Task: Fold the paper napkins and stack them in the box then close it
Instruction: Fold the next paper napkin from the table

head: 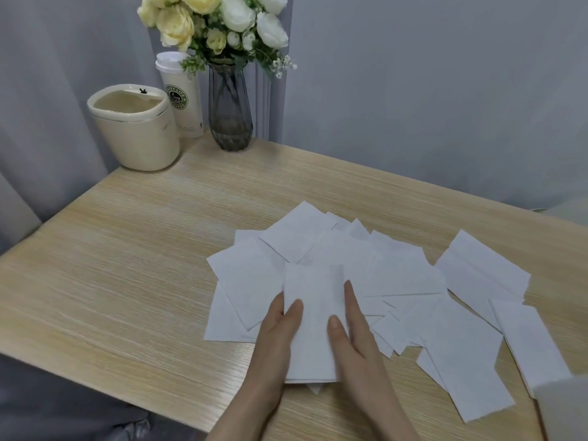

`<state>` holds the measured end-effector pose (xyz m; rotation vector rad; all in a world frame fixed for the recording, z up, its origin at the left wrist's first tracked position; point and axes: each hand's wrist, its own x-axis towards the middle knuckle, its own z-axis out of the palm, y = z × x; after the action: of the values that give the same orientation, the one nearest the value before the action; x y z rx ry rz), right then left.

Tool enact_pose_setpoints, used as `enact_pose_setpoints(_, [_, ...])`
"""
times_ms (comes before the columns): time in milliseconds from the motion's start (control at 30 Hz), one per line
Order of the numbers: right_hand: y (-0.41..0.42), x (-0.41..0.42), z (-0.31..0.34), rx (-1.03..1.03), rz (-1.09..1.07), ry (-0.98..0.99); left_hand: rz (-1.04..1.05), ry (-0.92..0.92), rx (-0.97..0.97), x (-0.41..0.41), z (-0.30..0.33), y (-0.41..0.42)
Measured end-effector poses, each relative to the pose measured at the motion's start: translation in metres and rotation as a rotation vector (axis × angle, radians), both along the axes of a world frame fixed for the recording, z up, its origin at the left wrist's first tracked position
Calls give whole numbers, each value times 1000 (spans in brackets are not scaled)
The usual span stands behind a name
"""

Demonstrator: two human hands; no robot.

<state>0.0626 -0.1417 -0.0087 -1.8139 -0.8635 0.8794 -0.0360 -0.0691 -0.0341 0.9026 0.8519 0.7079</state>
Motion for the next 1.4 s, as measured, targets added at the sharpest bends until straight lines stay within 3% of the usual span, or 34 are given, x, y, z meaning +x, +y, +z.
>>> enact_pose_setpoints(267, [-2, 8, 3, 80, -15, 89, 36, 88, 73, 11, 3, -3])
enact_pose_setpoints(433, [-7, 16, 1, 138, -195, 234, 296, 66, 60, 24, 10, -5])
enact_pose_setpoints(633, [-15, 16, -4, 85, -147, 434, 395, -29, -6, 36, 16, -13])
enact_pose_setpoints(867, [-25, 50, 12, 66, -129, 269, 301, 4, 41, 13, 10, 6])
enact_pose_setpoints(1000, [-24, 59, 13, 102, -234, 182, 205, 0, 65, 13, 8, 2])
enact_pose_setpoints(1167, [-23, 48, 5, 151, -284, 209, 311, -17, 84, 25, 6, -12])
enact_pose_setpoints(1400, [-29, 50, 11, 200, -308, 238, 268, -4, 29, 33, 8, -17])
